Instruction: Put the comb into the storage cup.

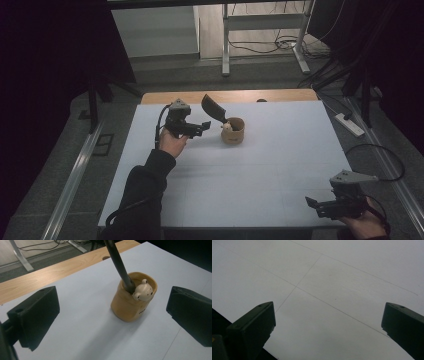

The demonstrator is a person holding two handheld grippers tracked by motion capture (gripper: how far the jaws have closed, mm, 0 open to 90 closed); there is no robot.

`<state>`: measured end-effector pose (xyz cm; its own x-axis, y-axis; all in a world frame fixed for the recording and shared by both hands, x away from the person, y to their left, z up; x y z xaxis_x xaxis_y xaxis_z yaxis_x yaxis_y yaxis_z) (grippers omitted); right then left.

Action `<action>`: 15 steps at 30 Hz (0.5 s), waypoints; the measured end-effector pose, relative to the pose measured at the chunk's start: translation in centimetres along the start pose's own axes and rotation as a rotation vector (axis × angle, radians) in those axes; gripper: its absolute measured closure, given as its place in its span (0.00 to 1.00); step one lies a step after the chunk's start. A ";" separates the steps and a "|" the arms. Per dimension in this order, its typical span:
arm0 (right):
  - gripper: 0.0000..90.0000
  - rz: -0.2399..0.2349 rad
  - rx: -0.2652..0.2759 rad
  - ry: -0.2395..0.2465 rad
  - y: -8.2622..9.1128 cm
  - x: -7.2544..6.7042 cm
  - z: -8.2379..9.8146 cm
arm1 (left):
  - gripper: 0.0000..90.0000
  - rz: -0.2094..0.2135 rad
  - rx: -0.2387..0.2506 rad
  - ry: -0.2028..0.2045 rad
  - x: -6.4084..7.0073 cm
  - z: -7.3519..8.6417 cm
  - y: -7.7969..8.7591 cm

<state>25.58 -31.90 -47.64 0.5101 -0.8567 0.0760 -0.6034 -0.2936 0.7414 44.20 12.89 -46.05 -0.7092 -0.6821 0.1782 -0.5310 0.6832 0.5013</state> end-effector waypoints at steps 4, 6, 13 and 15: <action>0.00 0.001 -0.001 0.003 0.0 0.0 0.0 | 0.00 0.002 0.001 0.002 0.1 0.2 0.1; 0.00 0.002 0.000 0.004 0.0 0.0 0.0 | 0.00 0.003 0.002 0.004 0.1 0.3 0.2; 0.00 0.004 -0.001 0.005 0.0 0.0 0.0 | 0.00 0.006 0.000 0.013 0.2 0.7 0.4; 0.00 0.004 -0.001 0.005 0.0 0.0 0.0 | 0.00 0.007 -0.004 0.015 0.3 0.8 0.5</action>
<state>25.56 -31.86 -47.65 0.5107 -0.8558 0.0824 -0.6049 -0.2895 0.7418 43.36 13.25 -46.47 -0.7058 -0.6813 0.1938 -0.5247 0.6867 0.5031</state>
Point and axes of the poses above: each handheld gripper's, and its own axes: y roughly backward along the jaws, z roughly out of its underside, x roughly to its right, the point moved 3 cm from there along -y, roughly forward along the jaws, and after that the axes turned 5 degrees about z, right-handed, at the moved point
